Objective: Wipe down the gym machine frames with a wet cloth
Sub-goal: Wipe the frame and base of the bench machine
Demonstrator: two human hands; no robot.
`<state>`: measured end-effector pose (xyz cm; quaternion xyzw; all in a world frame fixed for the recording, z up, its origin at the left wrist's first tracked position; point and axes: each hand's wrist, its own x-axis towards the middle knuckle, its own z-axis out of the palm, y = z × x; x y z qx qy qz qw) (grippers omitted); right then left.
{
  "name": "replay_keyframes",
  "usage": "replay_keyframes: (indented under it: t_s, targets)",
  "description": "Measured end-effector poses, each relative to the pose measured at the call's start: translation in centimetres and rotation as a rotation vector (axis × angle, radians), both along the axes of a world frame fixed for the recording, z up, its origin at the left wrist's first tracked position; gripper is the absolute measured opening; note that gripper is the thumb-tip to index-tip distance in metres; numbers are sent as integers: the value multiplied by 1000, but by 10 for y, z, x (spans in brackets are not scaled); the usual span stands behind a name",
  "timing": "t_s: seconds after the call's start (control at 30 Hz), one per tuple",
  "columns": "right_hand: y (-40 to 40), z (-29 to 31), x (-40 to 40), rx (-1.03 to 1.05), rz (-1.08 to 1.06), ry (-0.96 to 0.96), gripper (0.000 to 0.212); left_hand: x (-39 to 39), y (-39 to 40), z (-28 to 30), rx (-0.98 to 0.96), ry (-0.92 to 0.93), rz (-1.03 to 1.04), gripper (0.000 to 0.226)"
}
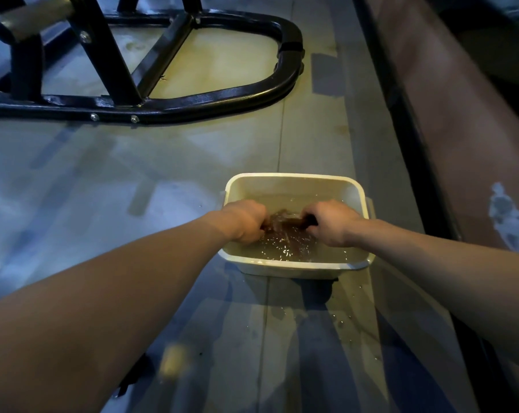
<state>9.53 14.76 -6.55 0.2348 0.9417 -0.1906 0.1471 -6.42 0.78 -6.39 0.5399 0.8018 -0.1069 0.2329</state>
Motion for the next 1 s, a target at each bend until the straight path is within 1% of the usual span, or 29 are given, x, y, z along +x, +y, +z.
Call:
replay_keyframes:
  t_s: [0.1,0.17,0.2,0.27,0.3,0.37,0.4,0.43,0.5,0.57,0.63,0.73,0.8,0.87,0.93,1.0]
  targets:
    - [-1,-2,3,127,91,-86,24,4,4,-1,-15,38,-62,19]
    - [2,-3,1,139,77,-91,21,4,7,-1,27,33,-29,17]
    - [5,-2,0,111,36,-68,18,3,8,-1,66,4,18,14]
    - [12,3,-5,-26,-128,11,15,-1,10,5,164,-116,166,6]
    - [15,6,-7,-142,-240,66,14,-4,12,9,204,-199,249,9]
    - [15,15,-8,-450,-460,165,13,-8,13,17,290,-365,393,12]
    - [12,21,-9,-596,-541,199,16,-9,14,22,346,-418,441,11]
    - [9,25,-10,-699,-597,230,19,-8,14,25,384,-432,463,13]
    - [2,32,-13,-764,-654,290,25,-7,16,31,419,-376,419,19]
    - [-2,39,-16,-726,-679,353,28,-5,19,37,421,-285,357,23]
    - [-2,47,-19,-620,-663,410,29,-6,21,44,468,-241,338,28]
    - [0,53,-21,-456,-623,534,25,-6,21,52,555,-263,374,36]
    - [2,53,-21,-452,-596,587,23,-3,21,52,532,-297,375,34]
    - [6,48,-17,-371,-498,544,21,-3,17,48,512,-349,386,30]
    - [10,40,-9,-218,-300,401,18,-4,11,41,465,-419,408,25]
    - [14,29,1,-35,-95,253,17,-4,6,33,386,-360,372,19]
